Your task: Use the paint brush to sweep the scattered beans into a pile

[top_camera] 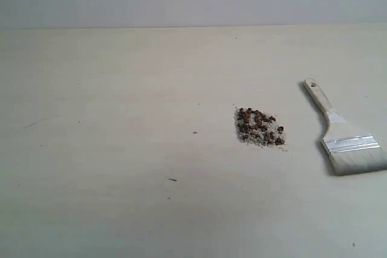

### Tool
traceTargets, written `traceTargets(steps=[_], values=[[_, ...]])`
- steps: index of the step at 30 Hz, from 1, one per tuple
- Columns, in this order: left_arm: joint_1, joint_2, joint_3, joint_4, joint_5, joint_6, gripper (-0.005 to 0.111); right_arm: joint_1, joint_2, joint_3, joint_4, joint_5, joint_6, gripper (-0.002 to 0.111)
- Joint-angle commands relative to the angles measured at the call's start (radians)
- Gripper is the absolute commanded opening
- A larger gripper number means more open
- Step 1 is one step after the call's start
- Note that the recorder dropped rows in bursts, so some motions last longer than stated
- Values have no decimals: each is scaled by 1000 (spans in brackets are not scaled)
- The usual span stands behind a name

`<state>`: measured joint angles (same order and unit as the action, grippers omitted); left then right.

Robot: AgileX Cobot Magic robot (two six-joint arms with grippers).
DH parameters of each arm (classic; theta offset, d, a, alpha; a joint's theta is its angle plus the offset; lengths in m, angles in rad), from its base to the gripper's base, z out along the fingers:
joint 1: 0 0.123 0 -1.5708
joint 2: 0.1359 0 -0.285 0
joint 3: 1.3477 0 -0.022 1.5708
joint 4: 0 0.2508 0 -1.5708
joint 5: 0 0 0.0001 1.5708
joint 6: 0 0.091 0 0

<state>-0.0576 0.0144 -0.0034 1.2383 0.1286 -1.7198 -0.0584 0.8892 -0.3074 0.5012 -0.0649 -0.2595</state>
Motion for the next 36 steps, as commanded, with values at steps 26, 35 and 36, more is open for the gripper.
traceTargets(steps=[26, 35, 36], values=[[1, -7, 3, 8, -1, 1, 0, 31, -774, 50, -10, 94, -33, 0], [1, -7, 3, 8, -4, 1, 0, 76, -889, 256, -39, 26, -33, 0], [1, -7, 3, 8, -4, 1, 0, 76, -889, 278, -39, 19, -33, 0]])
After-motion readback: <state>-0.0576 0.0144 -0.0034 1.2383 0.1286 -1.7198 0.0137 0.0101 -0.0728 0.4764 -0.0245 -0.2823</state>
